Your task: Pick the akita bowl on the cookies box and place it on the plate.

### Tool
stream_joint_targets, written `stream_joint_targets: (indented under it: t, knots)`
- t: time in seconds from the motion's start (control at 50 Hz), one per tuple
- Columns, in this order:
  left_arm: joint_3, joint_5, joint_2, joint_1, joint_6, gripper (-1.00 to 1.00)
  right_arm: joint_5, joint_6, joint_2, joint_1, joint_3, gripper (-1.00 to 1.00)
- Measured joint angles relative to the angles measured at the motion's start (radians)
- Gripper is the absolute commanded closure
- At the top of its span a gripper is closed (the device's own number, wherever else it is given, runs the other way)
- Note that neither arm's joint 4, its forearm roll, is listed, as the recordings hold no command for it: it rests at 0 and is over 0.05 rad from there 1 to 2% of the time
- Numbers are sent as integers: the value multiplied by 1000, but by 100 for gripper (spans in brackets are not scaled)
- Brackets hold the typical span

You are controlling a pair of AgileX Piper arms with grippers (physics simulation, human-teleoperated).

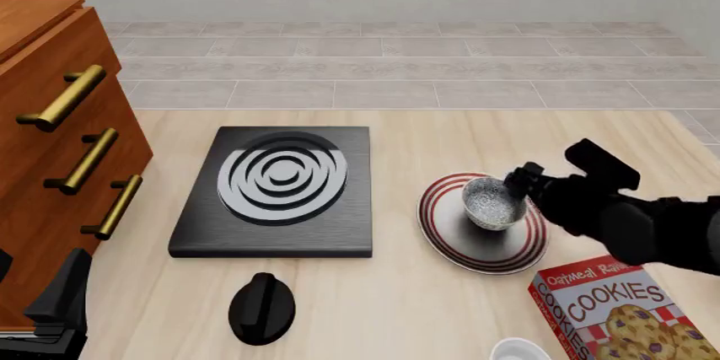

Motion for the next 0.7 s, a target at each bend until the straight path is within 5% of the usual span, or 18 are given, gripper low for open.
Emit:
stream_joint_targets:
  t: [0.32, 0.7]
  knots:
    - [0, 0, 0, 0, 0, -100, 245, -60, -360, 17, -10, -100]
    - [0, 0, 0, 0, 0, -100, 574, -197, -785, -3, -141, -100]
